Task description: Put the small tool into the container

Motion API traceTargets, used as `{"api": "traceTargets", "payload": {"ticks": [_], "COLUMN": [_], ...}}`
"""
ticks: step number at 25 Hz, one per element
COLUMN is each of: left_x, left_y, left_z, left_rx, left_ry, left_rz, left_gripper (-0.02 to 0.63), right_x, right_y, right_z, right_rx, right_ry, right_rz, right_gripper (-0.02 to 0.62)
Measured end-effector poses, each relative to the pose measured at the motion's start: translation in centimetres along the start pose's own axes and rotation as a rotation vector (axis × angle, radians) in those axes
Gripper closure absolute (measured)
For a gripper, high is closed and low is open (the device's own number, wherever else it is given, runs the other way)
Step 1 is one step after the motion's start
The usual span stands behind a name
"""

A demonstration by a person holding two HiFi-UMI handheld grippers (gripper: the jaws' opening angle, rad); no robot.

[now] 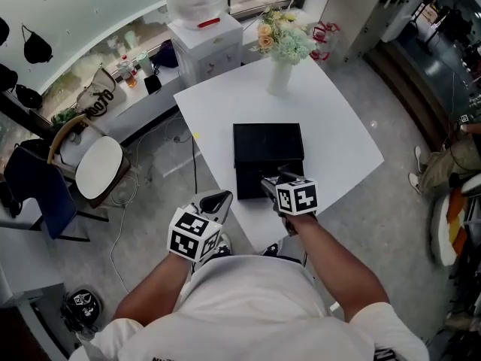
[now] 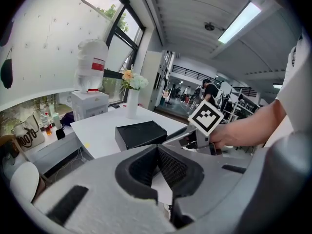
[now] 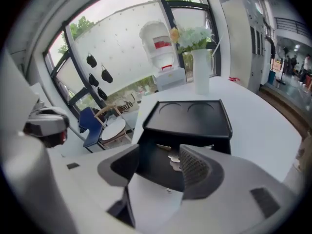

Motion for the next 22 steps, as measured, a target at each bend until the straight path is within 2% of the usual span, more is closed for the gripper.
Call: {"api": "traceTargets", "payload": {"ticks": [3, 9, 14, 19, 22], "left_x": [0.5, 0.7, 0.4, 0.7, 1.0], "left_y": [0.5, 2.5, 4.4, 5.3, 5.3], "left_z": [0.4, 2.1, 3.4, 3.9, 4.2], "left_rx": [0.011, 0.038, 0.071, 0.086, 0.088], "left_ry": [-0.009, -0.048, -0.063, -0.069, -0.074], "left_rz": [0.003, 0.040, 0.085, 0.106, 0.105], "left_gripper": [0.597, 0.597, 0.597, 0.597, 0.597], "right_x": [-3.1, -9.6, -13.5, -15.1, -15.4], "right_y": [1.7, 5.1, 6.8, 6.5, 6.0], "right_z": [-2.4, -5.0, -5.1, -3.2, -2.0], "right_rx": [-0.014, -0.043, 0.063, 0.083, 0.068], "right_ry": [0.087, 0.191, 0.267, 0.228, 0.193], "right_rz": [0.110, 0.312, 0.446, 0.481, 0.480], "right_gripper": [0.375, 0.433, 0.468, 0.499, 0.542]}}
Point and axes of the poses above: the fingertips, and each gripper's own axes: x forward along the fingers, z to its right, y out of its top, the point moved 2 cm from there along -x, backward along the fingers, and after that the axes turned 7 degrees about z, right-handed, at the moved point
